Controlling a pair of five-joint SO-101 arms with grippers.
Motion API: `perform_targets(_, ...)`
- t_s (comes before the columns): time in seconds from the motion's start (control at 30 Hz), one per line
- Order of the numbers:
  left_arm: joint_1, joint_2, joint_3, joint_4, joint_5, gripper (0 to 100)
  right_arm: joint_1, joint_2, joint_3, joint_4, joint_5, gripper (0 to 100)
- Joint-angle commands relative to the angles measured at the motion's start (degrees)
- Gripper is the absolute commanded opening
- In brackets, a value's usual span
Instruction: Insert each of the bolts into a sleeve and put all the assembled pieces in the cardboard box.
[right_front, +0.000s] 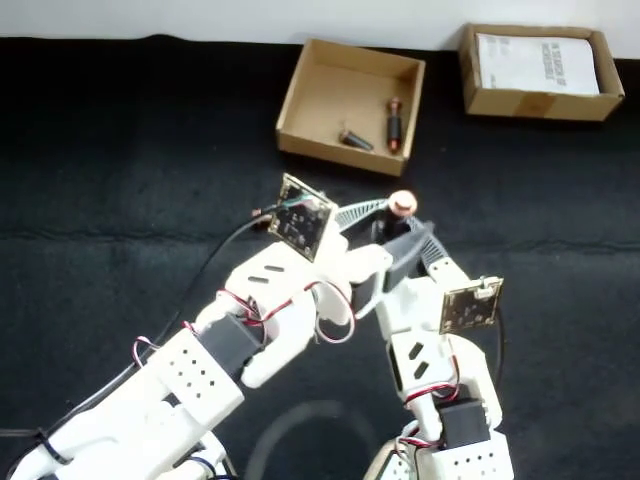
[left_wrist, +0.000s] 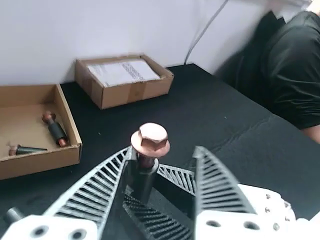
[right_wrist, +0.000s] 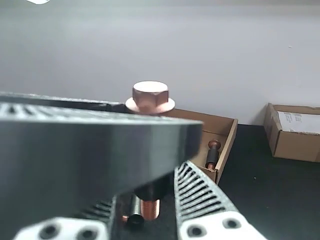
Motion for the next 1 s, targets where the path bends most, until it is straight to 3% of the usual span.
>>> perform_targets(0.0,-0.40,-0.66,-4.44,8.09,1.49,32,-0.04,-0.75,8.57,-0.04,0.35,0.7)
perform_targets(0.17,-2.07,-0.75,-14.90,19.16,3.69,32,0.04,-0.75,8.66,-0.04,0.35,0.7)
perform_targets(0.47,-14.64,-10.51,-24.22,30.68,3.34,32,0.04,-0.75,8.57,-0.31,0.35,0.6)
perform_targets(0.73,-29.14,-26.59,-15.43,36.92,3.34,32,3.65,-0.66,-2.95,-0.31,0.53,0.6)
perform_targets(0.97,-37.93,-41.71,0.04,36.40,3.25,32,3.82,-0.57,-12.62,-1.54,9.23,0.6)
